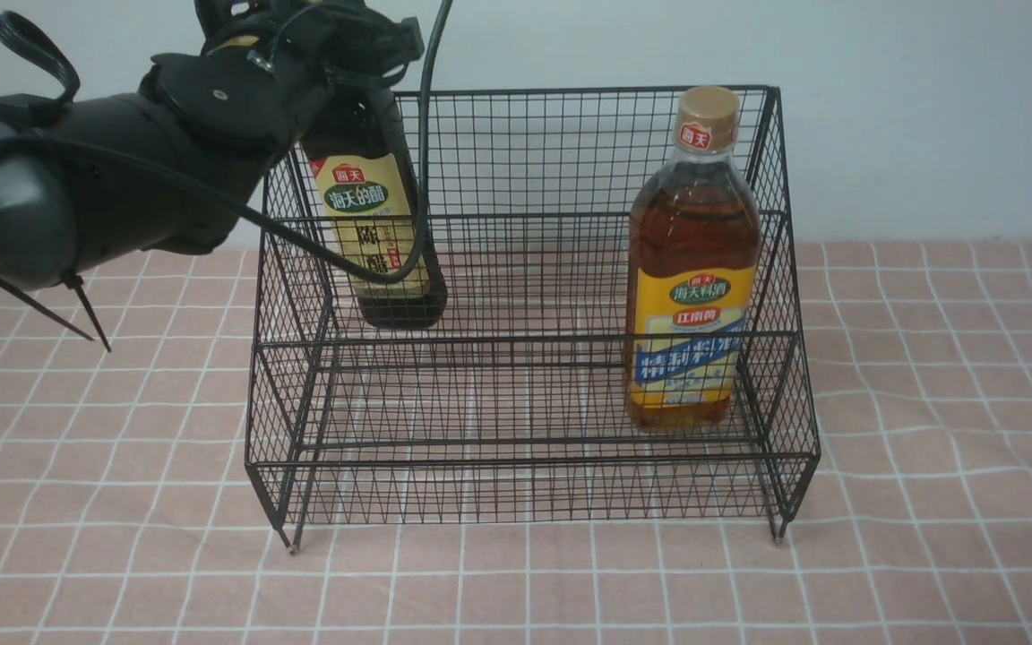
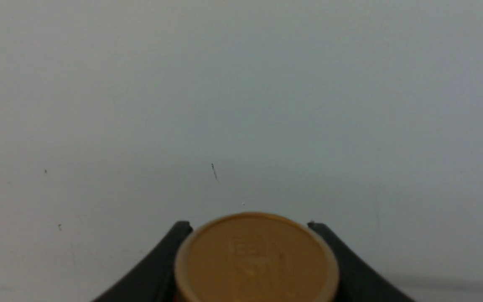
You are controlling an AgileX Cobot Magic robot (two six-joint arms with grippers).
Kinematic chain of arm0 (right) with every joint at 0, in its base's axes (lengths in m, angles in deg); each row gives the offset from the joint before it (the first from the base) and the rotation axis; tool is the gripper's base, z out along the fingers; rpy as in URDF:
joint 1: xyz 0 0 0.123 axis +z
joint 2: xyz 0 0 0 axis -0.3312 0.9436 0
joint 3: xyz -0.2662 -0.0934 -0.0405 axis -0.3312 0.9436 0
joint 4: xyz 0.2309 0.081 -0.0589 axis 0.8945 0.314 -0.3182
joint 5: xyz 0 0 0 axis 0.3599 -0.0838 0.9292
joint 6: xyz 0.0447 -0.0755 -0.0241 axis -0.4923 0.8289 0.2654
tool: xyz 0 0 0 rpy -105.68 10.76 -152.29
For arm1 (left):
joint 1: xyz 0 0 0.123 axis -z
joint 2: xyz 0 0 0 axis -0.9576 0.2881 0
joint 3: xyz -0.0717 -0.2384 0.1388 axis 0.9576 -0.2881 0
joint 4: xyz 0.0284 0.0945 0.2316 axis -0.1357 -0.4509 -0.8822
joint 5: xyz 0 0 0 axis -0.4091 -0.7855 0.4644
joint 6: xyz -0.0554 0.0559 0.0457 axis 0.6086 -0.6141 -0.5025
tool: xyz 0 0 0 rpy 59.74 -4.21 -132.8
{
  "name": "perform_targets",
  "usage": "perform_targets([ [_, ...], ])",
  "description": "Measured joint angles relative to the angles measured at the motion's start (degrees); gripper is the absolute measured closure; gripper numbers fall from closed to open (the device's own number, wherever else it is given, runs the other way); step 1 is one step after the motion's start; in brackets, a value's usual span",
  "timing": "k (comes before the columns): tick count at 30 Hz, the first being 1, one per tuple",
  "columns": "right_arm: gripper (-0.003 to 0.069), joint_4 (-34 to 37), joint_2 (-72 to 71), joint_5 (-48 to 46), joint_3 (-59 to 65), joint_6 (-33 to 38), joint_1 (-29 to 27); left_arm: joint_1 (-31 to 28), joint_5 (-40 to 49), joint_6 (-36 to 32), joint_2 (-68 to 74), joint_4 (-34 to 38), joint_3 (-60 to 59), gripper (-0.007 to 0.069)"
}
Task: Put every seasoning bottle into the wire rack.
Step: Use the left arm to put the condiment bottle back on the shelf
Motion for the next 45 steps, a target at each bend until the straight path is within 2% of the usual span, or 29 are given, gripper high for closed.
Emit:
perform_targets([
  [9, 0.0673, 0.0, 0.0, 0.0, 0.0, 0.0, 0.0, 0.0, 0.2, -6.7, 0.0, 3.5, 0.0, 0.0323],
  [20, 0.0673, 0.0, 0.0, 0.0, 0.0, 0.0, 0.0, 0.0, 0.5, -7.5, 2.1, 4.4, 0.0, 0.0320],
  [27, 0.0673, 0.0, 0.0, 0.0, 0.0, 0.0, 0.0, 0.0, -0.6, -8.5, 1.2, 4.4, 1.2, 0.0203],
  [31, 0.0673, 0.0, 0.0, 0.0, 0.0, 0.0, 0.0, 0.0, -0.6, -11.6, 0.5, 6.8, 1.2, 0.0177],
  [41, 0.0673, 0.0, 0.0, 0.0, 0.0, 0.0, 0.0, 0.0, 1.6, -21.2, -4.4, 8.6, 1.2, 0.0176],
  [45, 0.0673, 0.0, 0.0, 0.0, 0.0, 0.0, 0.0, 0.0, 4.5, -24.0, -7.8, 10.9, 1.2, 0.0218],
])
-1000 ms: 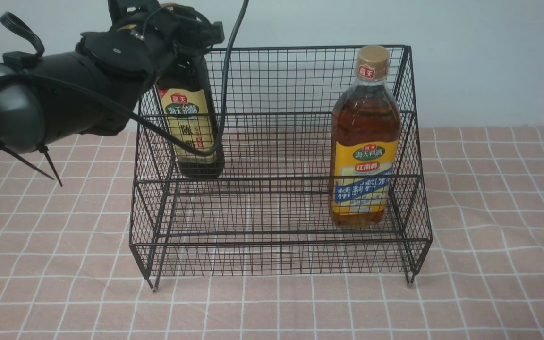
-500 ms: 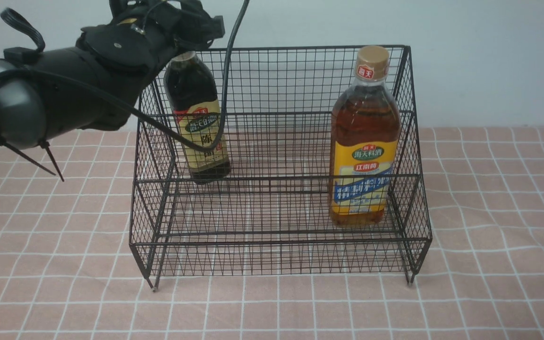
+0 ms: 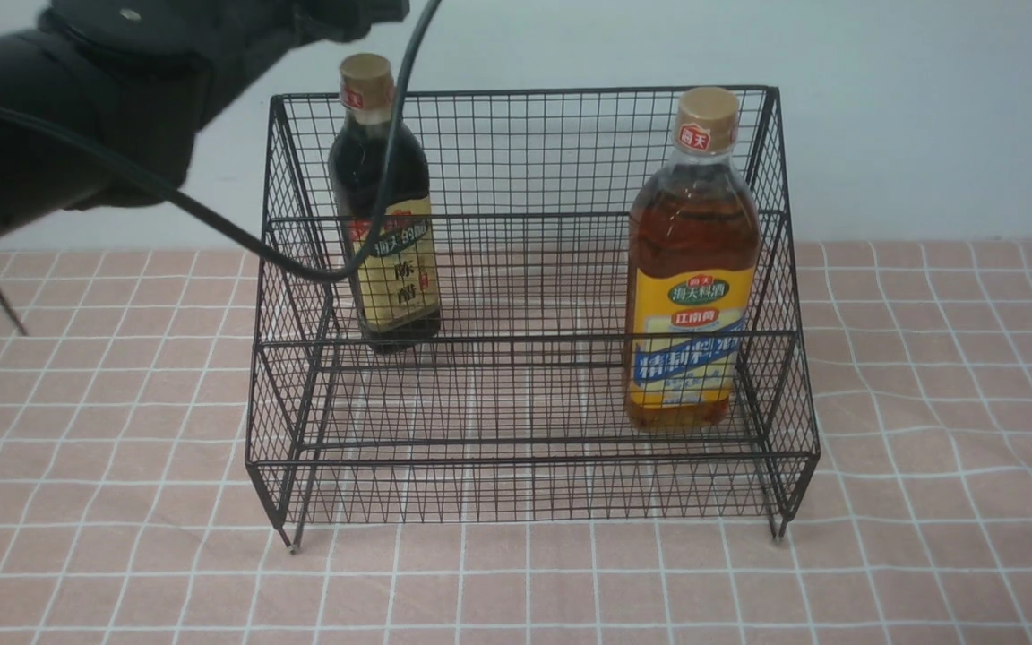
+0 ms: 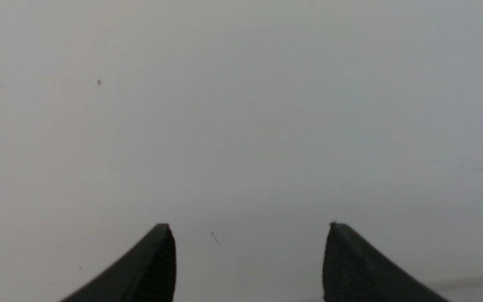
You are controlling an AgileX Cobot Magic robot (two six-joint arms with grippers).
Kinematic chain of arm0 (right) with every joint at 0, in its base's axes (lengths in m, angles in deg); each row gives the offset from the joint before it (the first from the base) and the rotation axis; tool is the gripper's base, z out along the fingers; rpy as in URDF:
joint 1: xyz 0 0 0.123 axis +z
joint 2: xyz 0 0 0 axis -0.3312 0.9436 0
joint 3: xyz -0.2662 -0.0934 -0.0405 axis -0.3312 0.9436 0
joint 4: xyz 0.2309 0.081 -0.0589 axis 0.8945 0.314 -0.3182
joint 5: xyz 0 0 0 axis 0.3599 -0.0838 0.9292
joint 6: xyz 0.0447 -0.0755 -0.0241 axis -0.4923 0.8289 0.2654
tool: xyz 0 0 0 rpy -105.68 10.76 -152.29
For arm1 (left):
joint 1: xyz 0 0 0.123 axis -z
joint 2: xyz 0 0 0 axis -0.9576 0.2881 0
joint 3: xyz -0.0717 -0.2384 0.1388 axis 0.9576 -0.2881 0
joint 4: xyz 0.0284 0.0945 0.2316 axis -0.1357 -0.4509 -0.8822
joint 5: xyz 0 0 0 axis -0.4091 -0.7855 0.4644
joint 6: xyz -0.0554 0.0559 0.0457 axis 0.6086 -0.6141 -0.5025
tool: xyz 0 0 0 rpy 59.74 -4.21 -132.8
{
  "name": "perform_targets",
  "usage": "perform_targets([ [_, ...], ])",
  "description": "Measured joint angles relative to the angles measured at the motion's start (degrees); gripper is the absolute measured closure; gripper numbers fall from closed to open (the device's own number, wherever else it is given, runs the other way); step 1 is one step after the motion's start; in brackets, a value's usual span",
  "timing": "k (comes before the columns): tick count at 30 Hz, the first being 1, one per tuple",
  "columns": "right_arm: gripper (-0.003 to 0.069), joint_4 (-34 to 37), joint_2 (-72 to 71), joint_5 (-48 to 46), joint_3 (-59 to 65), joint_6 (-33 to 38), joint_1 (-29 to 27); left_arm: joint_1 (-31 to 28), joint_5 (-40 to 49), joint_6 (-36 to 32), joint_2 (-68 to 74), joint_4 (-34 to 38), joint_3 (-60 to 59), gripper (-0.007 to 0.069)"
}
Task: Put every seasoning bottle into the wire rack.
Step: Use the left arm to put the condiment bottle back on the shelf
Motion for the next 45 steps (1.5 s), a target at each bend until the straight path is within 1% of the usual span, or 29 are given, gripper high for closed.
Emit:
perform_targets([
  [3, 0.0673, 0.0, 0.0, 0.0, 0.0, 0.0, 0.0, 0.0, 3.3, -4.1, -3.6, 4.5, 0.0, 0.0335],
  [4, 0.0673, 0.0, 0.0, 0.0, 0.0, 0.0, 0.0, 0.0, 3.5, -4.8, -4.0, 4.9, 0.0, 0.0344],
  [5, 0.0673, 0.0, 0.0, 0.0, 0.0, 0.0, 0.0, 0.0, 4.6, -6.8, -4.9, 6.8, 0.0, 0.0396],
  [6, 0.0673, 0.0, 0.0, 0.0, 0.0, 0.0, 0.0, 0.0, 6.6, -10.6, -6.4, 10.5, 0.0, 0.0484],
  [8, 0.0673, 0.0, 0.0, 0.0, 0.0, 0.0, 0.0, 0.0, 8.9, -16.4, -8.0, 16.7, 0.0, 0.0583],
  [9, 0.0673, 0.0, 0.0, 0.0, 0.0, 0.0, 0.0, 0.0, 9.1, -17.7, -8.3, 17.3, 0.0, 0.0588],
  [10, 0.0673, 0.0, 0.0, 0.0, 0.0, 0.0, 0.0, 0.0, 10.2, -22.4, -9.2, 21.8, 0.0, 0.0613],
  [11, 0.0673, 0.0, 0.0, 0.0, 0.0, 0.0, 0.0, 0.0, 10.5, -23.1, -9.3, 23.0, 0.0, 0.0617],
  [13, 0.0673, 0.0, 0.0, 0.0, 0.0, 0.0, 0.0, 0.0, 11.1, -30.0, -9.9, 26.3, 0.0, 0.0629],
  [14, 0.0673, 0.0, 0.0, 0.0, 0.0, 0.0, 0.0, 0.0, 11.3, -35.5, -10.0, 27.5, -0.1, 0.0631],
  [15, 0.0673, 0.0, 0.0, 0.0, 0.0, 0.0, 0.0, 0.0, 11.4, -38.1, -10.0, 27.9, -0.4, 0.0631],
  [21, 0.0673, 0.0, 0.0, 0.0, 0.0, 0.0, 0.0, 0.0, 11.0, -45.2, -10.0, 28.2, -1.3, 0.0631],
  [24, 0.0673, 0.0, 0.0, 0.0, 0.0, 0.0, 0.0, 0.1, 10.1, -45.6, -10.1, 28.2, -1.3, 0.0631],
  [28, 0.0673, 0.0, 0.0, 0.0, 0.0, 0.0, 0.0, 2.0, 8.1, -46.1, -11.6, 28.5, -1.6, 0.0631],
  [30, 0.0673, 0.0, 0.0, 0.0, 0.0, 0.0, 0.0, 4.1, 7.8, -47.2, -13.1, 28.7, -1.7, 0.0631],
  [32, 0.0673, 0.0, 0.0, 0.0, 0.0, 0.0, 0.0, 7.5, 7.6, -48.9, -15.6, 28.7, -1.7, 0.0631],
  [33, 0.0673, 0.0, 0.0, 0.0, 0.0, 0.0, 0.0, 7.5, 7.6, -48.9, -15.6, 28.7, -1.7, 0.0631],
  [34, 0.0673, 0.0, 0.0, 0.0, 0.0, 0.0, 0.0, 9.7, 7.3, -49.7, -17.2, 28.7, -1.7, 0.0631],
  [36, 0.0673, 0.0, 0.0, 0.0, 0.0, 0.0, 0.0, 11.4, 6.6, -50.3, -18.3, 28.7, -1.7, 0.0631],
  [37, 0.0673, 0.0, 0.0, 0.0, 0.0, 0.0, 0.0, 14.3, 4.5, -50.9, -19.9, 28.8, -1.7, 0.0631],
  [39, 0.0673, 0.0, 0.0, 0.0, 0.0, 0.0, 0.0, 15.6, 3.1, -51.1, -20.6, 28.8, -1.7, 0.0631],
  [40, 0.0673, 0.0, 0.0, 0.0, 0.0, 0.0, 0.0, 17.4, 0.8, -51.1, -21.5, 28.9, -1.7, 0.0631],
  [43, 0.0673, 0.0, 0.0, 0.0, 0.0, 0.0, 0.0, 20.3, -4.9, -51.1, -22.9, 29.2, -1.7, 0.0631],
  [44, 0.0673, 0.0, 0.0, 0.0, 0.0, 0.0, 0.0, 20.4, -5.2, -51.1, -23.0, 29.2, -1.7, 0.0631],
  [45, 0.0673, 0.0, 0.0, 0.0, 0.0, 0.0, 0.0, 21.1, -7.4, -51.0, -23.5, 29.4, -1.7, 0.0631],
])
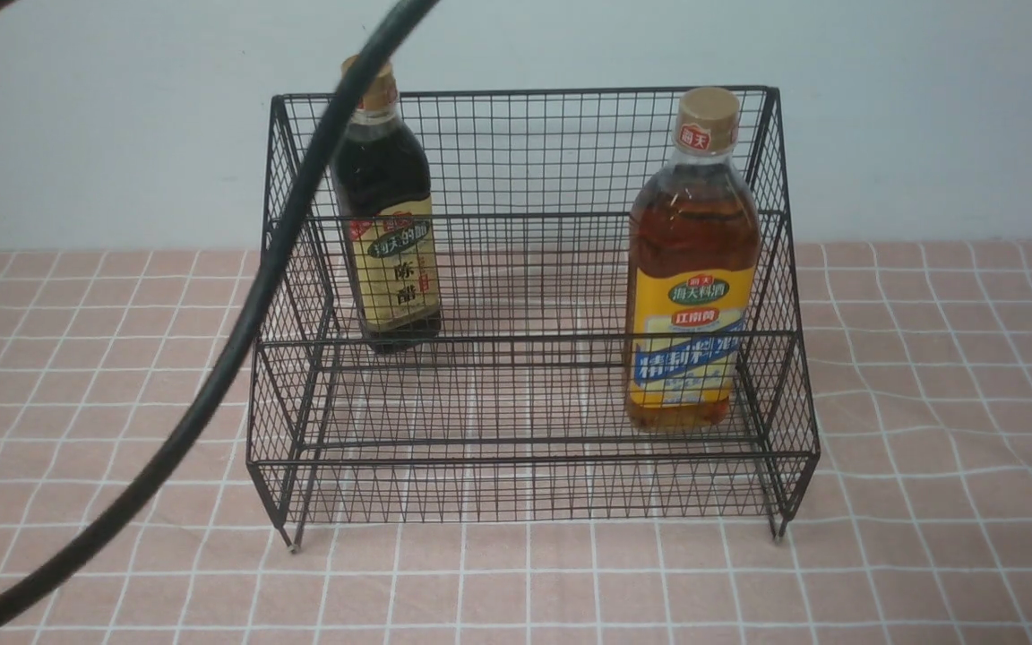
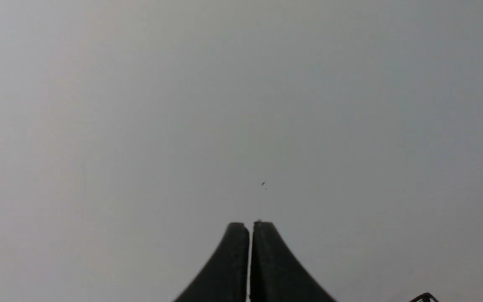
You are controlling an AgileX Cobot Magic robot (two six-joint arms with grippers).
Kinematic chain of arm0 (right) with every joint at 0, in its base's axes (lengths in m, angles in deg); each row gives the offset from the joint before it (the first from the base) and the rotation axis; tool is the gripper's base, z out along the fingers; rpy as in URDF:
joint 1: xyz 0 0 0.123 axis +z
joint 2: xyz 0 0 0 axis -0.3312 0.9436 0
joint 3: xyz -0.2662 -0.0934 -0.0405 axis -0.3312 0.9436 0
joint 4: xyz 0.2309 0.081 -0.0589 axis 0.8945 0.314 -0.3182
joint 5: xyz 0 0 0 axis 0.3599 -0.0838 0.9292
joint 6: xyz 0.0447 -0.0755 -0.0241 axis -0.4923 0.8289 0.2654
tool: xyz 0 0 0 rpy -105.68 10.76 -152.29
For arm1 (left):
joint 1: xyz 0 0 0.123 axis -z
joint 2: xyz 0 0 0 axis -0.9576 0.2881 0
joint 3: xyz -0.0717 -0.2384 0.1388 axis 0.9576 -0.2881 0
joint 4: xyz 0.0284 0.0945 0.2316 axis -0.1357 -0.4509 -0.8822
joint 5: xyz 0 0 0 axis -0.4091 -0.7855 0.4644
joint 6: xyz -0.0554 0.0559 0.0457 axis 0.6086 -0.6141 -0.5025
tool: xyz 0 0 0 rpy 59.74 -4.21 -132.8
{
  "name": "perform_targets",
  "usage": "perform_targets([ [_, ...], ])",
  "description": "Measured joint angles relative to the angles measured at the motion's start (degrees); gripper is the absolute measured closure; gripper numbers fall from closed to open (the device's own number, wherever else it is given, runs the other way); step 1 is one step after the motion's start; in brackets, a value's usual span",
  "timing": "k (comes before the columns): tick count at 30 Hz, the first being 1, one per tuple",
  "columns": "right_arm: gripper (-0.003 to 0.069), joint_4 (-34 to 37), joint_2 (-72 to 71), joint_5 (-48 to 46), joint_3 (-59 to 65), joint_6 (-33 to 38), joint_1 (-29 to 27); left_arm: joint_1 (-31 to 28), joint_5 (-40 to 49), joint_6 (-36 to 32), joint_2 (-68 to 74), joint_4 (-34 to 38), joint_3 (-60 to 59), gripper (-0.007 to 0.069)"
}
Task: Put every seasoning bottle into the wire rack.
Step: Use the left arm to put the condiment bottle back on the shelf
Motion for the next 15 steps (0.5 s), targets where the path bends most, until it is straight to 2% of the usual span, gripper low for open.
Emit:
perform_targets([
  [3, 0.0673, 0.0, 0.0, 0.0, 0.0, 0.0, 0.0, 0.4, -1.7, 1.8, -1.0, 0.4, 0.0, 0.0631],
  [7, 0.0673, 0.0, 0.0, 0.0, 0.0, 0.0, 0.0, 0.4, 0.3, 11.4, -1.5, -1.9, -0.2, 0.0631],
  [8, 0.0673, 0.0, 0.0, 0.0, 0.0, 0.0, 0.0, 0.4, 1.3, 14.7, -1.5, -4.0, -0.4, 0.0631],
  [9, 0.0673, 0.0, 0.0, 0.0, 0.0, 0.0, 0.0, 0.4, 3.3, 21.7, -1.5, -8.1, -1.2, 0.0631],
  [10, 0.0673, 0.0, 0.0, 0.0, 0.0, 0.0, 0.0, 0.4, 3.7, 22.8, -1.5, -8.9, -1.2, 0.0631],
  [11, 0.0673, 0.0, 0.0, 0.0, 0.0, 0.0, 0.0, 0.4, 6.7, 30.7, -1.5, -14.5, -2.0, 0.0631],
  [12, 0.0673, 0.0, 0.0, 0.0, 0.0, 0.0, 0.0, 0.4, 8.9, 35.9, -1.5, -18.2, -2.5, 0.0631],
  [15, 0.0673, 0.0, 0.0, 0.0, 0.0, 0.0, 0.0, 0.4, 15.3, 45.5, -1.5, -24.8, -4.0, 0.0631],
])
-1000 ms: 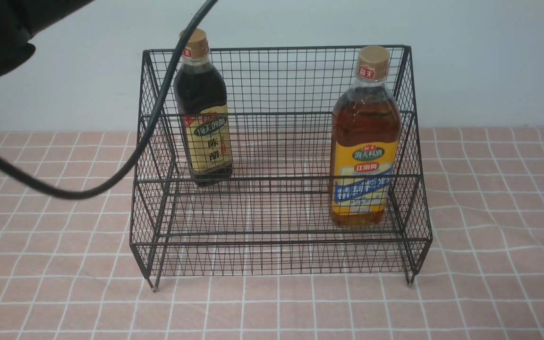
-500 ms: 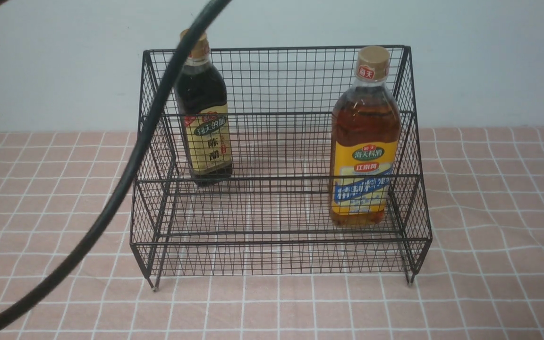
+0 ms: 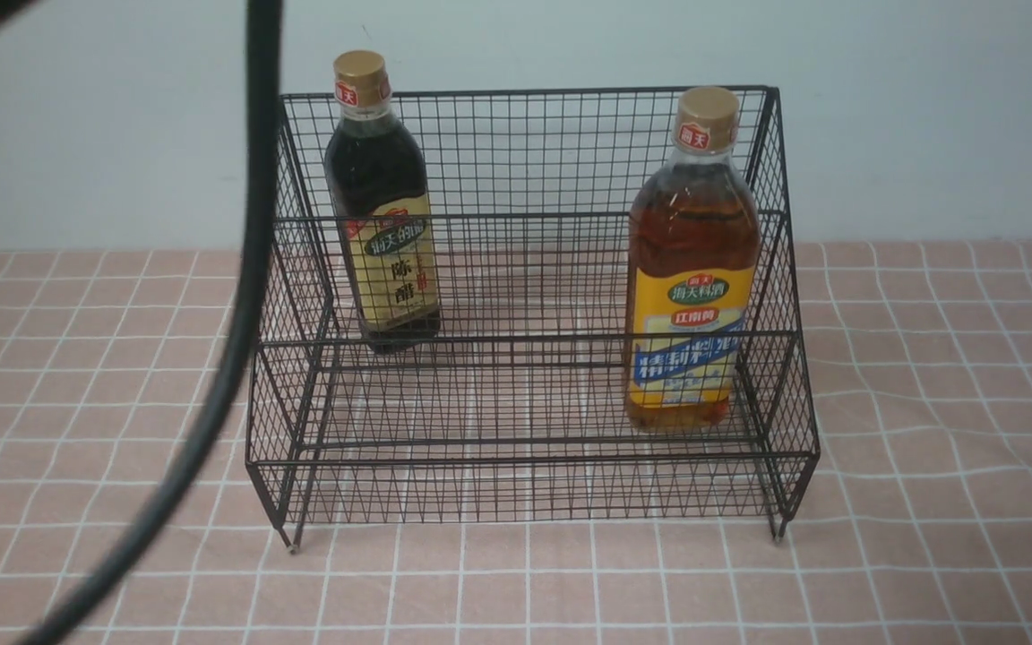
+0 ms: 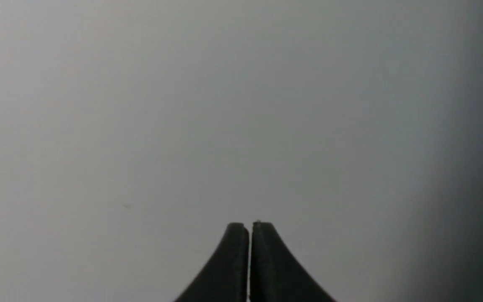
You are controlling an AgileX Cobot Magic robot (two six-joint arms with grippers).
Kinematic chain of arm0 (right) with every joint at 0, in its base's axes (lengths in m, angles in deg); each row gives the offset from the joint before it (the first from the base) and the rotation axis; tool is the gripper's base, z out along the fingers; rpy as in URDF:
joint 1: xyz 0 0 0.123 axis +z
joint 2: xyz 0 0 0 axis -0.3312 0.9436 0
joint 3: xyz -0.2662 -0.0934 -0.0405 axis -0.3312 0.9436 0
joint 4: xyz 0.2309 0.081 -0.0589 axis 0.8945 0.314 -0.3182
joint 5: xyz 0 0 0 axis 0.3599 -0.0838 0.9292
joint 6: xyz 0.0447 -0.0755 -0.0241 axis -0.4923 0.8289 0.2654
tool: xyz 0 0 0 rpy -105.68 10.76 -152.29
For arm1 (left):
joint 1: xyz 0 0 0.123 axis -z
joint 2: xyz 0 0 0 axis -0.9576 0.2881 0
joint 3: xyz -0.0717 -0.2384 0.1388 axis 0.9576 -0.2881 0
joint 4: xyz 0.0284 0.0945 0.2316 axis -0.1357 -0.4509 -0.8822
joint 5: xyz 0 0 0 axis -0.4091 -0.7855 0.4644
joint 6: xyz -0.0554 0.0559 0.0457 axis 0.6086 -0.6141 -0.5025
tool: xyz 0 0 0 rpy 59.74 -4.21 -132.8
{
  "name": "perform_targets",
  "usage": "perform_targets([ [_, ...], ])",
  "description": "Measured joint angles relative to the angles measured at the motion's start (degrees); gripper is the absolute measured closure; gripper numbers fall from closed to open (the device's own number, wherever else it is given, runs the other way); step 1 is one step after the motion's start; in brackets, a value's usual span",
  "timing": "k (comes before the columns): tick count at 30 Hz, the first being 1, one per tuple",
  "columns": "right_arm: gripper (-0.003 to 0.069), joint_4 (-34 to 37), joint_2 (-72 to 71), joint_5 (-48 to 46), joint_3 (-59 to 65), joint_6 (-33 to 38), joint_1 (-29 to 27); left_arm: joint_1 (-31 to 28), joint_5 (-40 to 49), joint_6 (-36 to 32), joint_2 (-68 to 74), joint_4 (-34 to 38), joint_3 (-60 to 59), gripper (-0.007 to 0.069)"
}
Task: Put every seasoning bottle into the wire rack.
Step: Use the left arm to put the condiment bottle back on the shelf
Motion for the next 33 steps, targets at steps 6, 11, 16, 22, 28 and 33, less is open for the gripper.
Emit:
perform_targets([
  [6, 0.0673, 0.0, 0.0, 0.0, 0.0, 0.0, 0.0, 0.0, 4.9, 3.8, -0.2, -2.3, -2.8, 0.0631],
  [11, 0.0673, 0.0, 0.0, 0.0, 0.0, 0.0, 0.0, 0.0, 7.8, 2.8, -0.5, -2.8, -6.0, 0.0631],
  [16, 0.0673, 0.0, 0.0, 0.0, 0.0, 0.0, 0.0, 0.0, 12.6, -1.7, -0.5, -3.0, -6.5, 0.0631],
  [22, 0.0673, 0.0, 0.0, 0.0, 0.0, 0.0, 0.0, 0.0, 17.9, -4.6, -0.5, -4.1, -6.5, 0.0631],
  [28, 0.0673, 0.0, 0.0, 0.0, 0.0, 0.0, 0.0, 0.0, 22.1, -2.7, -0.6, -10.6, -7.0, 0.0631],
  [33, 0.0673, 0.0, 0.0, 0.0, 0.0, 0.0, 0.0, -0.6, 23.6, 11.8, -1.2, -25.8, -7.5, 0.0631],
])
